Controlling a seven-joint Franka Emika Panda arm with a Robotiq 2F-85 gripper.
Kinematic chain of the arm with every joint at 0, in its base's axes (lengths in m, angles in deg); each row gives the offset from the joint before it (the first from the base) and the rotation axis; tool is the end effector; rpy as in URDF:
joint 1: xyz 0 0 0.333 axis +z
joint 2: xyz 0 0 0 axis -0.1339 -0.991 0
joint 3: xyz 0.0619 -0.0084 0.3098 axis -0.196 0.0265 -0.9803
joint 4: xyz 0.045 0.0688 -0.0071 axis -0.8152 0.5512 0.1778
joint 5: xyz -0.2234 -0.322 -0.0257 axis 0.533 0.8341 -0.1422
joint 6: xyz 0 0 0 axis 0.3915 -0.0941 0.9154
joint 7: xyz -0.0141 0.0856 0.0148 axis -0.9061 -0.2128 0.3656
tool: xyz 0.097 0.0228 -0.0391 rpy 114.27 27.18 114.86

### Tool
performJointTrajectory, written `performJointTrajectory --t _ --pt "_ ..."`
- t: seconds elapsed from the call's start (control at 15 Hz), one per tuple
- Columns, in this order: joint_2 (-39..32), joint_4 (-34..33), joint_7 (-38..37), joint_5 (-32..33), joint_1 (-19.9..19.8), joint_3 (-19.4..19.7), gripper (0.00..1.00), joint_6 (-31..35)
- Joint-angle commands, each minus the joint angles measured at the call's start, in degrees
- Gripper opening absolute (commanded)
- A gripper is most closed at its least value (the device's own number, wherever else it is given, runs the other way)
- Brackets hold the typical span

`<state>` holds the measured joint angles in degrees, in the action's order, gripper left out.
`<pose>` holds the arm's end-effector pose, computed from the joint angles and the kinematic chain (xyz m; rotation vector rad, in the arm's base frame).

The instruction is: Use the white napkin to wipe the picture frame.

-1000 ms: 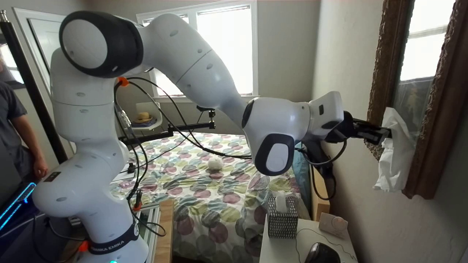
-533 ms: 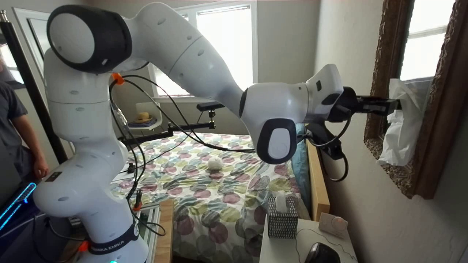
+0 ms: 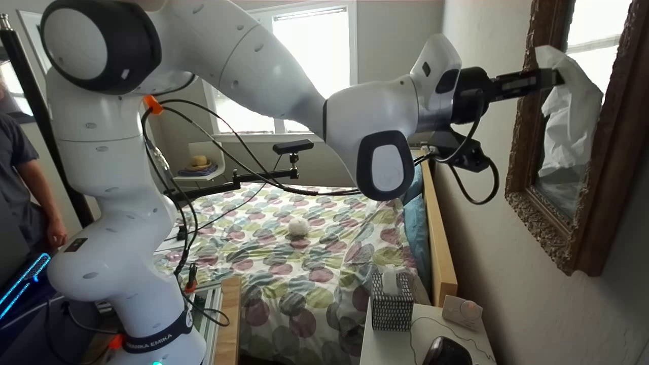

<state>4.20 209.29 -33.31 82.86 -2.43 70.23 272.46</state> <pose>0.5442 -0.1430 0.5561 1.8804 -0.0226 2.1180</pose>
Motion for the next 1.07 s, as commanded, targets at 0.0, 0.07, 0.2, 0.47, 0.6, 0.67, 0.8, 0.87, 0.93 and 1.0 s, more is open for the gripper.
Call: performJointTrajectory --t 0.0,0.07,0.2,0.47,0.6,0.67,0.8,0.87,0.93,1.0 --pt "1.6 -1.7 3.0 1.0 1.1 0.8 0.00 1.8" --pt "1.7 -2.3 3.5 1.0 1.2 0.8 0.00 2.3" --pt "1.9 -3.6 4.7 1.0 1.5 0.8 0.00 3.2" --pt "0.9 -4.5 4.6 0.0 1.5 0.9 0.00 2.5" --pt "-0.1 -4.5 4.1 -0.2 1.3 1.1 0.00 2.1" --pt "-0.8 -4.6 3.6 -0.3 1.2 1.3 0.00 1.8" --pt "-2.5 -5.5 3.0 -0.4 1.0 1.6 0.00 0.9" --pt "-3.8 -6.3 2.6 -0.6 0.9 1.7 0.00 0.3" --pt "-4.7 -6.8 2.2 -0.8 0.8 1.9 0.00 -0.5" --pt "-5.7 -7.5 1.8 -0.9 0.8 1.9 0.00 -1.1"
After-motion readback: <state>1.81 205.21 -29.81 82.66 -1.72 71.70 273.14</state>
